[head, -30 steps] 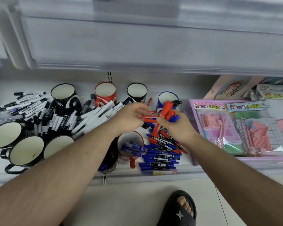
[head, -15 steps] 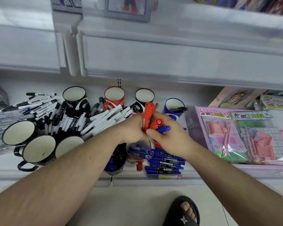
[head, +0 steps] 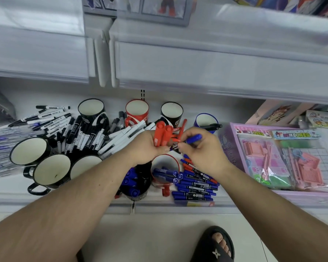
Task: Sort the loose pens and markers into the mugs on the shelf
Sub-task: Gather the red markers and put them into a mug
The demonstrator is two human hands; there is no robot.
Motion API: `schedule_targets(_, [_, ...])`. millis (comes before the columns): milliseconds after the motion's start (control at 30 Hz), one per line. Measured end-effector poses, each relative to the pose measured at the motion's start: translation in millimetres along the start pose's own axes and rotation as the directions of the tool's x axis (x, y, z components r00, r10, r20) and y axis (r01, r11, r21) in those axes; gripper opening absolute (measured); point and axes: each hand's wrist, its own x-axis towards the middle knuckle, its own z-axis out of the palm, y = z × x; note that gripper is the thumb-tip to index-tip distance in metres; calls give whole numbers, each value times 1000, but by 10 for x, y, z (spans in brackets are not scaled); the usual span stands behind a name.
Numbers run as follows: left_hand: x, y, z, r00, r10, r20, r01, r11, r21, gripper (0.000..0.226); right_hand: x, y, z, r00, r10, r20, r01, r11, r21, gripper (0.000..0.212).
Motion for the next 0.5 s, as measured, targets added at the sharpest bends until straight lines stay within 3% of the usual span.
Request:
schedule_targets(67, [-26,-43,-51,997,-64,-31,61,994,-96,18,17,110,-30,994,107,-17,-106,993,49,26])
schedule_targets(200, [-62,-63,-81,994,-98,-48,90,985,-150,18,-32,294,120,961,240,138,-247,969,29,29])
schedule_targets(333, [-78,-59,-45,990,-120,-73,106,979,-171,17,-71,450,329,965,189,181,-128,945,-301,17])
schedule_targets(500, [-62,-124,-80,980,-168,-104,153,978,-143,17,-24,510,465,968,202,150,-124,900,-417,21])
